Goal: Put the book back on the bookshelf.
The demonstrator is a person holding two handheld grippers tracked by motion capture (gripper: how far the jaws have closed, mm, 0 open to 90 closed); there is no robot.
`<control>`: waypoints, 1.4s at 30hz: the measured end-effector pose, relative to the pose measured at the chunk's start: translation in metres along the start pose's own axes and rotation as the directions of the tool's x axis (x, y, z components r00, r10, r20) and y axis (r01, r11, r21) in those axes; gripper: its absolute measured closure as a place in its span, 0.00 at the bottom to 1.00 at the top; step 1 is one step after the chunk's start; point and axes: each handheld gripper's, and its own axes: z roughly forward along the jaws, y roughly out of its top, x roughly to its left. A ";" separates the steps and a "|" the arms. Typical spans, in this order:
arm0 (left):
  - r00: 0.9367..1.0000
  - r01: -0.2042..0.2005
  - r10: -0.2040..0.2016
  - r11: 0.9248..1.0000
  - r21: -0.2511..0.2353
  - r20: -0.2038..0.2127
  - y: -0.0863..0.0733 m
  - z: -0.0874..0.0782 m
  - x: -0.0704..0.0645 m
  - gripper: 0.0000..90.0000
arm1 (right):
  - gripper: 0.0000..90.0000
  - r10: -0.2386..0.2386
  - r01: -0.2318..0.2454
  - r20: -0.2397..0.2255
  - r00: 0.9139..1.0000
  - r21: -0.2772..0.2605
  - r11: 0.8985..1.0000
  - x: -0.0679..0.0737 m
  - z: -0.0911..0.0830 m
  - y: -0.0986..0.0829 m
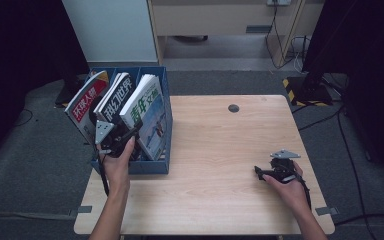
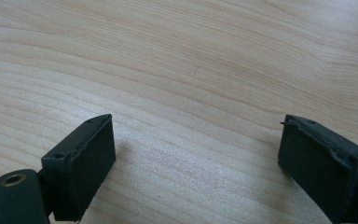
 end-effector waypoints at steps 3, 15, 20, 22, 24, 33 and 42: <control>1.000 -0.015 0.015 1.000 0.018 0.002 -0.002 -0.002 -0.002 0.41 | 0.12 0.000 0.000 -0.002 1.000 0.002 1.000 0.000 0.000 0.000; 0.997 -0.082 0.082 0.995 0.057 0.001 -0.005 -0.014 -0.007 0.34 | 0.12 -0.002 0.002 -0.002 1.000 0.002 1.000 0.000 0.000 0.000; 0.997 -0.083 0.082 0.994 0.064 0.005 -0.006 -0.019 -0.008 0.33 | 0.12 -0.005 0.005 -0.002 1.000 0.001 1.000 0.000 0.000 0.000; 0.997 -0.084 0.083 0.994 0.072 0.007 -0.007 -0.020 -0.009 0.32 | 0.12 -0.007 0.007 -0.002 1.000 -0.001 1.000 -0.001 0.001 0.000; 0.995 -0.098 0.098 0.992 0.078 0.008 -0.009 -0.023 -0.009 0.32 | 0.12 -0.007 0.007 -0.002 1.000 -0.001 1.000 -0.001 0.001 0.000; 0.994 -0.106 0.105 0.990 0.090 0.015 -0.013 -0.032 -0.009 0.32 | 0.12 -0.006 0.006 -0.002 1.000 0.000 1.000 -0.001 0.001 0.000; 0.993 -0.116 0.114 0.988 0.098 0.030 -0.014 -0.034 -0.016 0.31 | 0.12 -0.006 0.006 -0.002 1.000 0.000 1.000 0.000 0.001 0.000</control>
